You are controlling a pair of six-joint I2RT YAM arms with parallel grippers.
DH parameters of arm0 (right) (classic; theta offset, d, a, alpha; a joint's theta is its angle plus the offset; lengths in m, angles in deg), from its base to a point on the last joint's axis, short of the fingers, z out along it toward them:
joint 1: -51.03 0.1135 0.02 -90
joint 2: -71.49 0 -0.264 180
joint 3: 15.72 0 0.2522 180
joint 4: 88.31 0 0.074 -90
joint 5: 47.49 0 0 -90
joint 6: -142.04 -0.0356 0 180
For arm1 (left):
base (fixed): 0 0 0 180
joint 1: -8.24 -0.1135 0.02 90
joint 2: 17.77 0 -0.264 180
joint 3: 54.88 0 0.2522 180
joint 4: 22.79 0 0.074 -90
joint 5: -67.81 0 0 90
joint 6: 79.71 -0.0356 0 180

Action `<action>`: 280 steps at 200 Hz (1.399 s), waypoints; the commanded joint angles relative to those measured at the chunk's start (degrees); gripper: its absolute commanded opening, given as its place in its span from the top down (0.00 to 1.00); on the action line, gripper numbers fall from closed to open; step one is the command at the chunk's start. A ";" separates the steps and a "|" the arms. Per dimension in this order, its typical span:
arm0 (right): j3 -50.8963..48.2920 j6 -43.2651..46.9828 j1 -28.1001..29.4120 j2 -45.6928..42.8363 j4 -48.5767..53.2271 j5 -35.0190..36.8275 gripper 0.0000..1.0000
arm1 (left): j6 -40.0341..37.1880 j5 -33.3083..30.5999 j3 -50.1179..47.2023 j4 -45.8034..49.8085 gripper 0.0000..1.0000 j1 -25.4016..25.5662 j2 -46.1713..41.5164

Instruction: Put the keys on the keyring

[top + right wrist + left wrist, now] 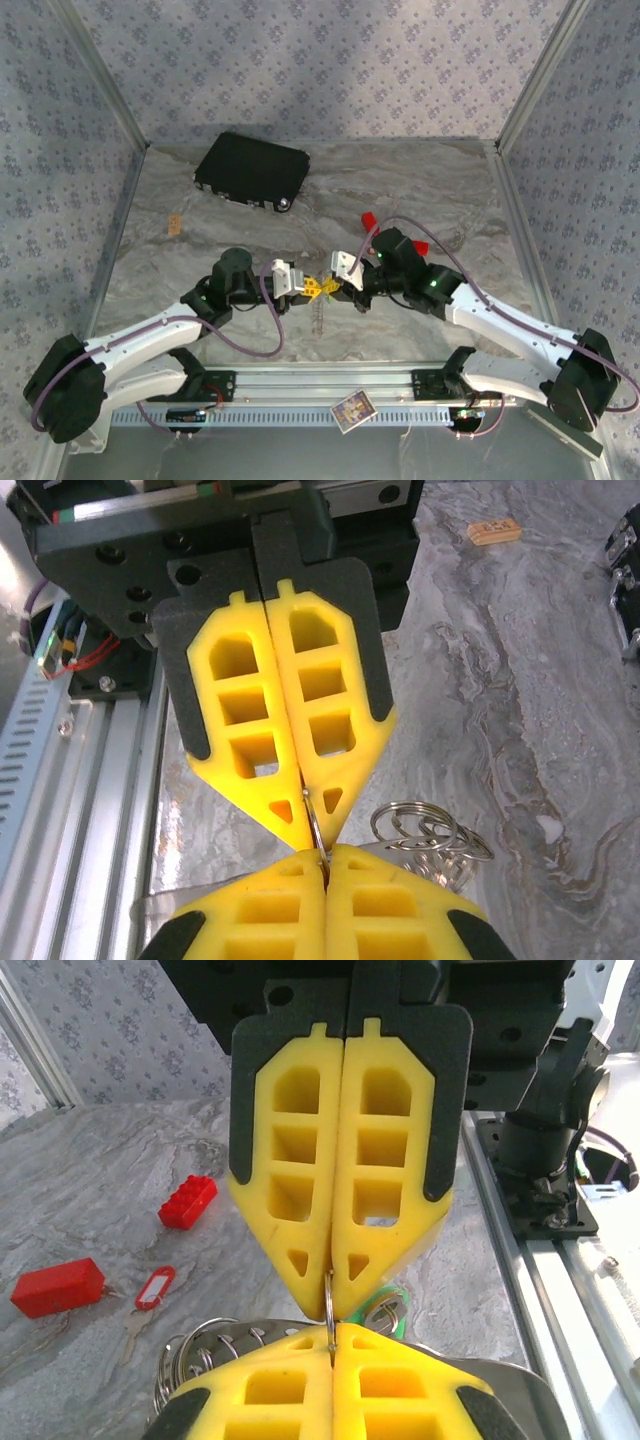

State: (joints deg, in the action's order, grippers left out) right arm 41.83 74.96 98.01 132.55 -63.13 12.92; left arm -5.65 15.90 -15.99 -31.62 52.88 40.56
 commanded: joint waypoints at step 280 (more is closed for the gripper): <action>17.55 10.53 2.10 7.72 20.13 2.62 0.76 | -2.27 -4.29 6.87 9.61 1.00 2.02 -0.92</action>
State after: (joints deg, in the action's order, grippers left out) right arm 60.34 87.31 100.20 142.73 -38.44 18.93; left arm -8.84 10.58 -9.00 -16.32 54.55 40.58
